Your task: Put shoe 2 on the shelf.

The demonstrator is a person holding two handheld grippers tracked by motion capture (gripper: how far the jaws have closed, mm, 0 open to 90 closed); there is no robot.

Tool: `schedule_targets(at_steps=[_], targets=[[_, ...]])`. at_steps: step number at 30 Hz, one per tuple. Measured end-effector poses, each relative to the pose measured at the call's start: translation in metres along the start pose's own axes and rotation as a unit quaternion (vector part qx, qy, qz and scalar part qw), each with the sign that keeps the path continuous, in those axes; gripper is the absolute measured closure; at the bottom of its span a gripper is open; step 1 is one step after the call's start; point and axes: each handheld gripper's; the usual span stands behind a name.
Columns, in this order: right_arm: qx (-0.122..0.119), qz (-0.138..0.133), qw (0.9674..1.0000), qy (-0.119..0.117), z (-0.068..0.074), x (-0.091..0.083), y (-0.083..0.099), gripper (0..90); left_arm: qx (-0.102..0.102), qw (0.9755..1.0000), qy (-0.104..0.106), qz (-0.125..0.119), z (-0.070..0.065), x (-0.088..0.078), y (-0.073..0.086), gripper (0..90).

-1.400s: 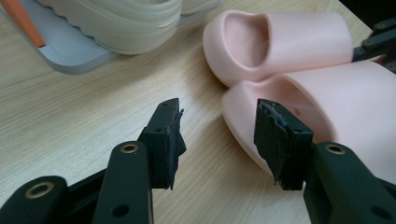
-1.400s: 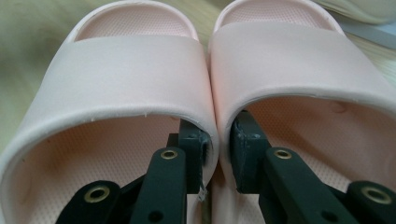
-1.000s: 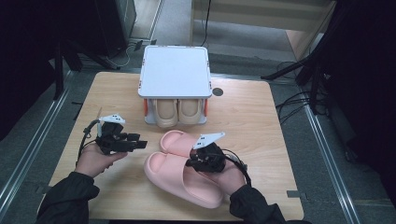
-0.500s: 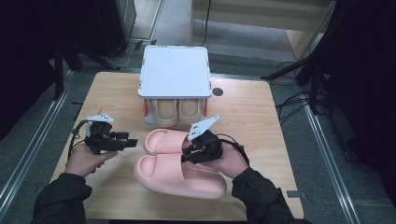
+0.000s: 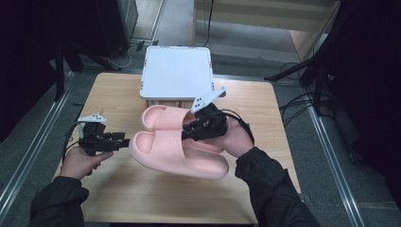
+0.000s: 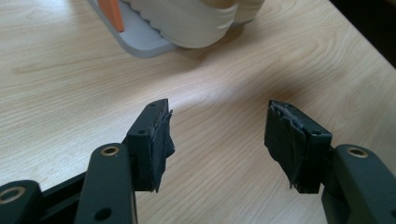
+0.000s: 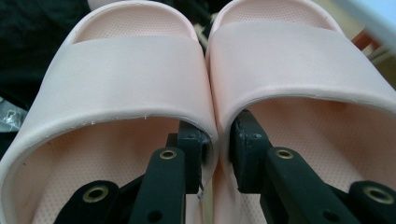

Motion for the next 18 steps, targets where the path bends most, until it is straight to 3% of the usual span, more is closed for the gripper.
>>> schedule_targets(at_steps=[5, 7, 12, 15, 18], targets=[[-0.002, 0.000, 0.9999, 0.017, -0.005, -0.014, -0.025, 76.2, 0.005, 0.9999, -0.006, 0.007, -0.001, 0.003, -0.001, 40.3], [0.005, 0.007, 0.9994, 0.034, -0.009, -0.020, -0.038, 76.3, 0.006, 0.9999, -0.004, 0.007, -0.001, 0.004, -0.001, 40.4], [0.026, 0.005, 0.9971, 0.071, -0.022, -0.030, -0.062, 76.3, 0.008, 0.9999, -0.004, 0.006, -0.003, 0.004, -0.001, 40.4], [0.044, -0.009, 0.9955, 0.084, -0.033, -0.036, -0.074, 76.2, 0.009, 0.9999, -0.003, 0.005, -0.003, 0.004, -0.001, 40.5], [0.073, -0.016, 0.9911, 0.110, -0.047, -0.040, -0.084, 76.2, 0.009, 0.9999, 0.000, 0.006, -0.003, 0.004, -0.001, 40.5]])
Point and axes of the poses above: each handheld gripper's, and its own axes: x roughly forward along the jaws, y roughly out of its underside, z roughly to its left, and after that the axes turned 6 degrees about z, right-handed
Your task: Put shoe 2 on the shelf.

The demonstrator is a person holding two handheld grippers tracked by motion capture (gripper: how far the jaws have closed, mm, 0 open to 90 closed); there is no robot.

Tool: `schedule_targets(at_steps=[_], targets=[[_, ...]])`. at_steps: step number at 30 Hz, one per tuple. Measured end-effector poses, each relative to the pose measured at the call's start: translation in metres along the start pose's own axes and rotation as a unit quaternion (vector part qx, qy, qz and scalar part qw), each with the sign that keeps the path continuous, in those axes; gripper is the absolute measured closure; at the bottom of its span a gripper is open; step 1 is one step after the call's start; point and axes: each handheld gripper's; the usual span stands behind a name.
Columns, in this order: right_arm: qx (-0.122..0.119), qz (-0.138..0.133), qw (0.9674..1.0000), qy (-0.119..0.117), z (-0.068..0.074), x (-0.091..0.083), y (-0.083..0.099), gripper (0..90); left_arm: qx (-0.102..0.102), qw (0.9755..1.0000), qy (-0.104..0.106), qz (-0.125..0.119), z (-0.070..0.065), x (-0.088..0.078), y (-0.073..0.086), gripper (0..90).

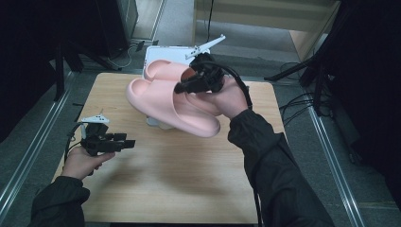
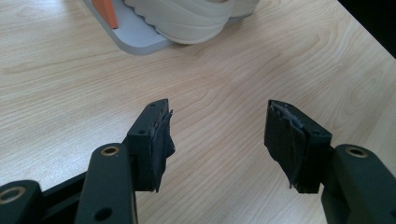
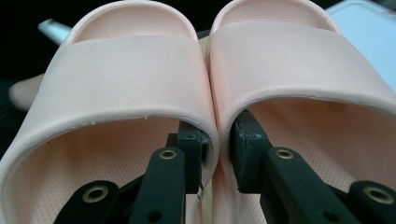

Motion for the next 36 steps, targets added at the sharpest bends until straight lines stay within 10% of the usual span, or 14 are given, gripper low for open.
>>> schedule_targets(at_steps=[8, 15, 19, 31, 35, 36], targets=[[0.096, -0.011, 0.9933, 0.063, -0.041, 0.012, -0.016, 76.3, 0.015, 0.9998, 0.002, 0.012, -0.004, 0.008, -0.003, 40.9], [0.170, 0.007, 0.9752, 0.141, -0.064, 0.041, -0.032, 76.3, 0.024, 0.9994, 0.009, 0.024, -0.008, 0.014, -0.006, 41.1], [0.198, 0.014, 0.9630, 0.182, -0.070, 0.060, -0.044, 76.3, 0.025, 0.9994, 0.012, 0.023, -0.008, 0.013, -0.007, 41.4], [0.307, -0.015, 0.9106, 0.276, -0.083, 0.099, -0.070, 76.5, 0.031, 0.9987, 0.026, 0.030, -0.012, 0.018, -0.009, 42.2], [0.319, -0.020, 0.9031, 0.286, -0.085, 0.104, -0.073, 76.4, 0.038, 0.9982, 0.027, 0.037, -0.015, 0.021, -0.010, 42.6], [0.328, -0.030, 0.8970, 0.295, -0.085, 0.108, -0.075, 76.4, 0.039, 0.9981, 0.029, 0.039, -0.016, 0.022, -0.010, 42.7]])
Point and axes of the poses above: each handheld gripper's, and its own axes: x roughly forward along the jaws, y roughly out of its underside, z roughly to its left, and after that the axes turned 6 degrees about z, right-handed
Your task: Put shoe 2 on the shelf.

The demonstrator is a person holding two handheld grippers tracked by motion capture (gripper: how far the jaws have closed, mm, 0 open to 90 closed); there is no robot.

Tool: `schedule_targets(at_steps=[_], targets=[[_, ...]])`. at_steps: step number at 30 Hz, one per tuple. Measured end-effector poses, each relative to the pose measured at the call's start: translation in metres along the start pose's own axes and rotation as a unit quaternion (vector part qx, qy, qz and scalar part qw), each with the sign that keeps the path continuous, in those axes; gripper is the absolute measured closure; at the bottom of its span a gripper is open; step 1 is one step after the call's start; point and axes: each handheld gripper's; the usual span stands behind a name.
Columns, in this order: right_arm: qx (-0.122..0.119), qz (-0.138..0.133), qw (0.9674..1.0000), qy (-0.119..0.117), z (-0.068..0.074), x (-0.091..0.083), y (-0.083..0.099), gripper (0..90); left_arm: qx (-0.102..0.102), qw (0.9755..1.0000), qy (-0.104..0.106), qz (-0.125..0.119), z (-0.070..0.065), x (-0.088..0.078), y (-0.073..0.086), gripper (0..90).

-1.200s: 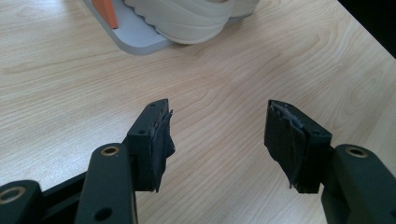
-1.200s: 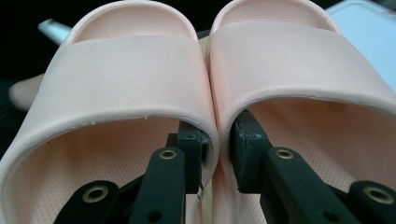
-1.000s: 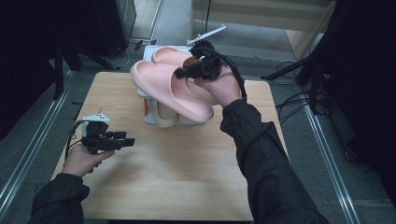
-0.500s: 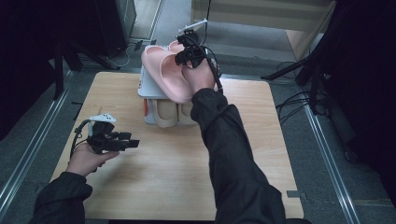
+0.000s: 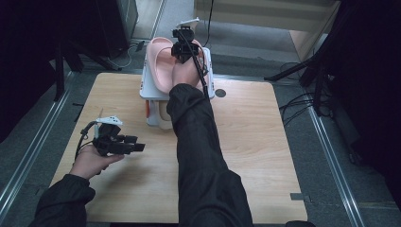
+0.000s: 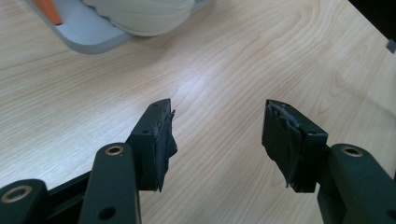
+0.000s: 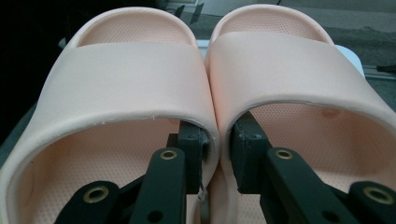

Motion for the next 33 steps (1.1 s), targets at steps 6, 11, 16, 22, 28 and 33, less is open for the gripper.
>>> schedule_targets(at_steps=[6, 11, 16, 22, 28, 33], targets=[[0.004, -0.009, 0.9999, 0.012, 0.005, 0.002, 0.002, 74.9, 0.008, 0.9999, -0.001, 0.010, -0.003, 0.004, -0.001, 42.7], [0.009, -0.015, 0.9999, 0.002, 0.004, 0.004, 0.005, 71.2, 0.005, 1.0000, -0.002, 0.008, -0.002, 0.002, -0.001, 42.7], [0.013, -0.025, 0.9996, -0.003, 0.002, 0.005, 0.009, 71.0, 0.008, 0.9999, -0.003, 0.008, -0.002, 0.002, 0.000, 42.6], [0.005, -0.022, 0.9996, -0.015, -0.002, 0.007, 0.011, 63.1, 0.002, 1.0000, -0.005, 0.007, 0.001, 0.001, 0.000, 42.5], [-0.023, -0.021, 0.9993, -0.019, 0.000, 0.008, 0.014, 57.1, 0.005, 0.9999, -0.006, 0.009, 0.000, 0.002, 0.000, 42.4], [-0.014, -0.020, 0.9987, -0.046, -0.006, 0.006, 0.016, 54.7, 0.003, 0.9999, -0.007, 0.009, 0.002, 0.001, 0.000, 42.3]])
Point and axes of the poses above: each handheld gripper's, and its own axes: x roughly forward along the jaws, y roughly out of its underside, z roughly to its left, and after that the axes turned 6 degrees about z, right-handed
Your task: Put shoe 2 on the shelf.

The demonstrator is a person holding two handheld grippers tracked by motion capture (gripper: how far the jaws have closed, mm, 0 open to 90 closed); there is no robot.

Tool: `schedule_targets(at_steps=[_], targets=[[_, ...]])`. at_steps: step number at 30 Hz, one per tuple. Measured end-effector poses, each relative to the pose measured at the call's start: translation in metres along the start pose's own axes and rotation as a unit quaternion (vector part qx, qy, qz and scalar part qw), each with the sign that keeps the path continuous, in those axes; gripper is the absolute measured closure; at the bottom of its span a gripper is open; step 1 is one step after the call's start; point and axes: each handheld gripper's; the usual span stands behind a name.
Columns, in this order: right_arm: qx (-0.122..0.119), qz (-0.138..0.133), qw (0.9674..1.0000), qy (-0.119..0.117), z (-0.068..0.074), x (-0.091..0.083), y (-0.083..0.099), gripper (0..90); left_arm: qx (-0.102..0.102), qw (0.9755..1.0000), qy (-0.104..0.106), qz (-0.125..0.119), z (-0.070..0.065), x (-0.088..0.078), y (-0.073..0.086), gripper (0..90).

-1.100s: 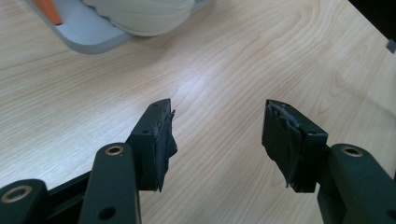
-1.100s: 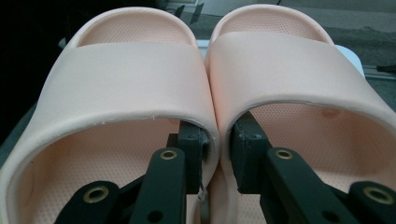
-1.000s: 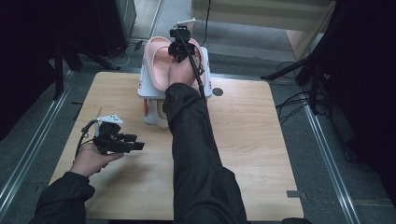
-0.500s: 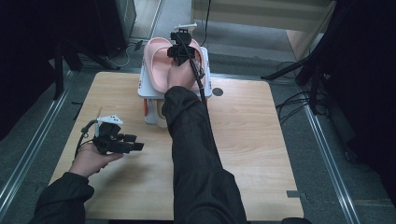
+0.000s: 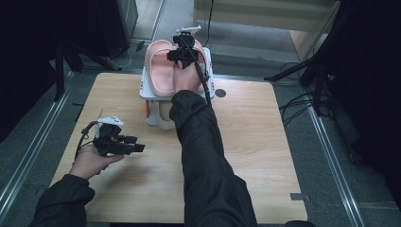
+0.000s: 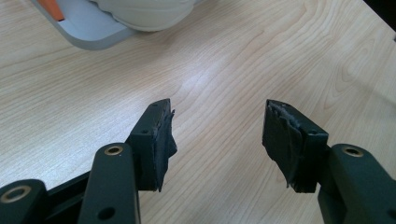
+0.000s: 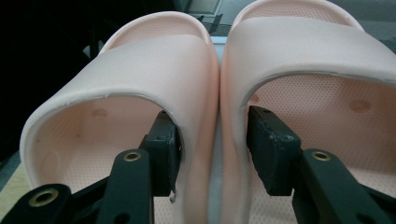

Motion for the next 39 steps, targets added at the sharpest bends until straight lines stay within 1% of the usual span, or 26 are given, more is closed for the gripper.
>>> schedule_targets(at_steps=[6, 10, 14, 17, 19, 20, 21, 24, 27, 29, 33, 36, 38, 39], targets=[[0.003, 0.000, 0.9992, -0.039, -0.007, -0.006, 0.005, 47.9, 0.002, 1.0000, -0.001, 0.004, 0.000, 0.001, -0.001, 42.3], [-0.006, -0.009, 0.9985, -0.053, -0.013, -0.016, 0.007, 47.1, 0.004, 0.9999, 0.001, 0.009, -0.001, 0.003, -0.003, 42.2], [-0.023, -0.015, 0.9977, -0.062, -0.019, -0.025, 0.011, 46.4, 0.009, 0.9999, 0.002, 0.013, -0.001, 0.005, -0.005, 42.1], [-0.037, -0.017, 0.9968, -0.070, -0.022, -0.030, 0.016, 46.4, 0.007, 0.9999, 0.004, 0.007, -0.001, 0.006, -0.005, 42.0], [-0.043, -0.020, 0.9957, -0.080, -0.025, -0.033, 0.020, 46.4, 0.006, 1.0000, 0.004, 0.002, -0.001, 0.004, -0.006, 42.0], [-0.043, -0.020, 0.9957, -0.080, -0.025, -0.033, 0.020, 46.4, 0.006, 1.0000, 0.004, 0.002, -0.001, 0.004, -0.006, 42.0], [-0.049, -0.019, 0.9945, -0.091, -0.027, -0.035, 0.023, 46.5, 0.004, 1.0000, 0.004, -0.002, 0.000, 0.003, -0.005, 41.9], [-0.059, -0.017, 0.9932, -0.099, -0.028, -0.038, 0.028, 46.6, 0.005, 1.0000, 0.000, -0.004, 0.000, 0.002, -0.004, 41.9], [-0.067, -0.013, 0.9912, -0.114, -0.031, -0.041, 0.034, 47.2, 0.005, 1.0000, -0.002, -0.005, 0.000, 0.001, -0.003, 41.9], [-0.075, -0.009, 0.9901, -0.118, -0.034, -0.042, 0.036, 47.8, 0.004, 1.0000, -0.002, -0.005, 0.000, 0.001, -0.003, 41.9], [-0.082, -0.009, 0.9881, -0.130, -0.042, -0.050, 0.040, 50.7, 0.004, 1.0000, -0.005, -0.004, 0.000, 0.002, -0.003, 41.8], [-0.093, -0.011, 0.9850, -0.145, -0.049, -0.059, 0.045, 53.5, 0.004, 1.0000, -0.007, -0.004, 0.000, 0.002, -0.003, 41.7], [-0.106, -0.012, 0.9833, -0.148, -0.054, -0.064, 0.048, 54.2, 0.003, 1.0000, -0.009, -0.004, 0.000, 0.002, -0.002, 41.6], [-0.107, -0.011, 0.9827, -0.150, -0.057, -0.067, 0.051, 54.5, 0.004, 0.9999, -0.009, -0.002, 0.001, 0.002, -0.002, 41.6]])
Point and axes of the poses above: each handheld gripper's, and its own axes: x roughly forward along the jaws, y roughly out of its underside, z roughly to its left, and after that the axes turned 6 degrees about z, right-handed
